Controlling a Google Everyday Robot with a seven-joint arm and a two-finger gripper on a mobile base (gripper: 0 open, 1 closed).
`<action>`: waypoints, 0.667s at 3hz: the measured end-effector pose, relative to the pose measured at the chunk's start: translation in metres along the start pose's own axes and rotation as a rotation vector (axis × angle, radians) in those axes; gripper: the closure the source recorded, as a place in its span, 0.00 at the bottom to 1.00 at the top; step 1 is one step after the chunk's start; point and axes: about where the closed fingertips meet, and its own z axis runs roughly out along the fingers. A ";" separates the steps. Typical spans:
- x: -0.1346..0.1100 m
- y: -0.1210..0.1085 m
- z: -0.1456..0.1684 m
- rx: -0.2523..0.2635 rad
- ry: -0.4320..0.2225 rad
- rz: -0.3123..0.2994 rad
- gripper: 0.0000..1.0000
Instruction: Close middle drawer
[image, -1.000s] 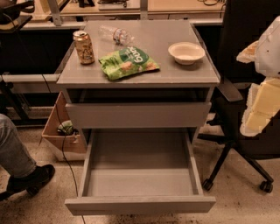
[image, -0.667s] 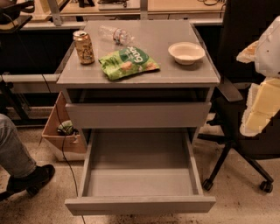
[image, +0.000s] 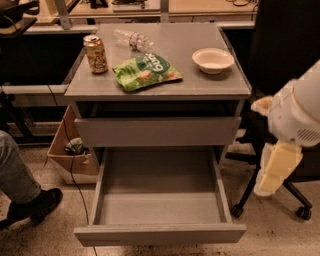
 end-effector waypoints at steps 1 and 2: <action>0.006 0.031 0.053 -0.027 -0.055 -0.036 0.00; 0.008 0.057 0.104 -0.058 -0.093 -0.057 0.00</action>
Offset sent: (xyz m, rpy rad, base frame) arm -0.0394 0.0439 -0.1714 0.1375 0.0492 0.1316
